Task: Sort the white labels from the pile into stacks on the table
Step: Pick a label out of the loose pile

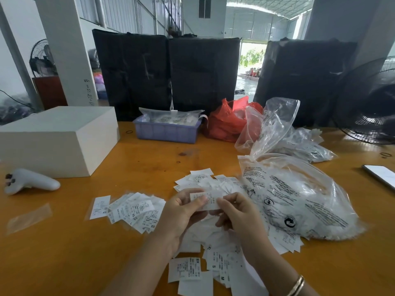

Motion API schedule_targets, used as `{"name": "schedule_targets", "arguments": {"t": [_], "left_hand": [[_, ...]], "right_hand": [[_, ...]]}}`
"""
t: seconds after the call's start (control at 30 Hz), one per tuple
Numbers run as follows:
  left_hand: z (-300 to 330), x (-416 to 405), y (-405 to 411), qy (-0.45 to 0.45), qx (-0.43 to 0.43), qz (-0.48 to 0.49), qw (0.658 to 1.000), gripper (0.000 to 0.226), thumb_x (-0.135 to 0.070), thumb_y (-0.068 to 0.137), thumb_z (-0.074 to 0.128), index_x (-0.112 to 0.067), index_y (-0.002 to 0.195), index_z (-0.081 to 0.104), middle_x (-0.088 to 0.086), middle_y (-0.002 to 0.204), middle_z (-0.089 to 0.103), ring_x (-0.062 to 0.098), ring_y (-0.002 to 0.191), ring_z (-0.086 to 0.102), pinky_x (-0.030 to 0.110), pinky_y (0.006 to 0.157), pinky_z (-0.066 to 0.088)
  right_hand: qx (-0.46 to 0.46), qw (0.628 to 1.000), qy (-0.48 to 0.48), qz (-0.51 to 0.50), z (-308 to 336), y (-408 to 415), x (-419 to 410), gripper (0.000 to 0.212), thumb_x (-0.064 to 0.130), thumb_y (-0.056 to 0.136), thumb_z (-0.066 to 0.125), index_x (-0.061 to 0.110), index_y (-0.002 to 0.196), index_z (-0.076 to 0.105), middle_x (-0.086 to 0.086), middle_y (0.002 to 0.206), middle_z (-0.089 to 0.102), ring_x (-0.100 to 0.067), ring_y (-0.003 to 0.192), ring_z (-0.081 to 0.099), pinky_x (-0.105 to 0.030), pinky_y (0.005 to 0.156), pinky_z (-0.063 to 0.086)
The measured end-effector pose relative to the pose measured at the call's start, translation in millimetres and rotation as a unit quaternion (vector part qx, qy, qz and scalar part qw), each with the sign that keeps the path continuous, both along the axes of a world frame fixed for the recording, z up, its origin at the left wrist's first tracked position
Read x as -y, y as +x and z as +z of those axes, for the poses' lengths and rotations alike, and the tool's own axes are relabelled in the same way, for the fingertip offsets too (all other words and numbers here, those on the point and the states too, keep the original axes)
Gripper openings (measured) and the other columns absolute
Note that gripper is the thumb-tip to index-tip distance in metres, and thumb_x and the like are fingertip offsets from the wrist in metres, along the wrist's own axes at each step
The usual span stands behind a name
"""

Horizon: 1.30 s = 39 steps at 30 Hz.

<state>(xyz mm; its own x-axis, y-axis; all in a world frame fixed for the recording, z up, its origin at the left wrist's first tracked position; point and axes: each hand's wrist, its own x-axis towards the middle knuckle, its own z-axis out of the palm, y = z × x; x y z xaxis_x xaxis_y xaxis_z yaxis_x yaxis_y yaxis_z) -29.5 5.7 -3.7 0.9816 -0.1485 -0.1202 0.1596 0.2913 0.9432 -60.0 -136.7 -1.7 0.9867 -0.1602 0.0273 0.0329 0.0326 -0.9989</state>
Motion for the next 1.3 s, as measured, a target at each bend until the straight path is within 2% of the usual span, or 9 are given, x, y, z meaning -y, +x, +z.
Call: {"name": "schedule_targets", "arguments": {"t": [0.1,0.37,0.5,0.57,0.63,0.77,0.9,1.03,1.3], "left_hand": [[-1,3,-2,-0.002,-0.002,-0.015,1.0,0.032,-0.023,0.064,0.078,-0.014,0.094,0.073,0.011,0.093,0.075,0.024,0.085,0.073,0.023,0.064,0.057],[2,0,-2,0.016,0.038,-0.006,0.999,0.022,-0.026,0.059,0.08,-0.028,0.08,0.075,0.005,0.081,0.074,0.015,0.07,0.07,0.021,0.059,0.054],[2,-10,4,0.083,0.053,0.055,0.994,0.02,-0.024,0.07,0.08,-0.029,0.087,0.069,0.008,0.082,0.072,0.024,0.074,0.068,0.04,0.068,0.059],[3,-22,11,0.184,0.091,0.109,0.973,0.021,-0.027,0.078,0.076,-0.035,0.093,0.063,0.004,0.09,0.07,0.022,0.079,0.066,0.048,0.072,0.057],[6,-38,18,0.277,0.132,0.166,0.937,0.025,-0.029,0.081,0.073,-0.042,0.094,0.056,-0.003,0.101,0.066,0.019,0.083,0.066,0.037,0.063,0.057],[-1,-63,32,0.422,0.126,0.2,0.875,0.052,-0.024,0.082,0.074,-0.034,0.126,0.048,-0.002,0.113,0.058,0.021,0.086,0.062,0.027,0.053,0.051],[-11,-66,35,0.564,0.098,0.169,0.803,0.068,-0.026,0.082,0.074,-0.026,0.14,0.039,0.002,0.125,0.058,0.022,0.102,0.059,0.036,0.077,0.055],[-12,-63,34,0.682,0.141,0.217,0.684,0.066,-0.045,0.08,0.071,-0.031,0.138,0.042,0.001,0.139,0.043,0.023,0.126,0.041,0.04,0.097,0.039],[-16,-45,29,0.648,0.222,0.212,0.697,0.051,-0.044,0.081,0.069,-0.032,0.128,0.053,-0.002,0.136,0.045,0.022,0.128,0.037,0.042,0.098,0.033]], "right_hand": [[0.008,0.999,-0.04,-0.005,-2,-1,-4,0.012,0.019,0.089,0.065,0.011,0.081,0.062,0.001,0.058,0.066,-0.008,0.044,0.052,-0.017,0.042,0.04],[0.014,0.998,-0.06,-0.002,-2,-1,-4,0.01,0.019,0.089,0.065,0.019,0.082,0.072,0.008,0.053,0.063,-0.003,0.045,0.052,-0.014,0.043,0.04],[0.035,0.998,-0.047,-0.008,1,1,1,0.013,0.014,0.091,0.061,0.021,0.094,0.071,0.005,0.066,0.068,-0.007,0.051,0.056,-0.018,0.049,0.046],[0.059,0.996,-0.054,-0.044,5,4,10,0.017,0.01,0.092,0.057,0.021,0.096,0.069,0.0,0.07,0.068,-0.008,0.05,0.057,-0.019,0.048,0.047],[0.099,0.981,-0.118,-0.118,9,8,24,0.017,0.009,0.092,0.056,0.021,0.096,0.068,0.001,0.073,0.067,-0.006,0.052,0.057,-0.018,0.049,0.048],[0.165,0.891,-0.334,-0.259,16,16,60,0.019,0.009,0.092,0.056,0.019,0.102,0.067,0.003,0.095,0.066,-0.01,0.075,0.059,-0.016,0.062,0.047],[0.047,0.845,-0.454,-0.277,9,23,91,0.032,0.004,0.095,0.045,0.014,0.122,0.06,-0.012,0.118,0.064,-0.027,0.089,0.06,-0.043,0.075,0.053],[-0.063,0.815,-0.524,-0.238,2,25,94,0.043,-0.003,0.092,0.041,0.019,0.128,0.048,-0.014,0.101,0.061,-0.027,0.085,0.057,-0.04,0.069,0.054],[-0.016,0.818,-0.521,-0.245,2,28,94,0.041,-0.009,0.087,0.049,0.01,0.123,0.057,-0.014,0.098,0.066,-0.031,0.094,0.056,-0.047,0.084,0.049]]}}
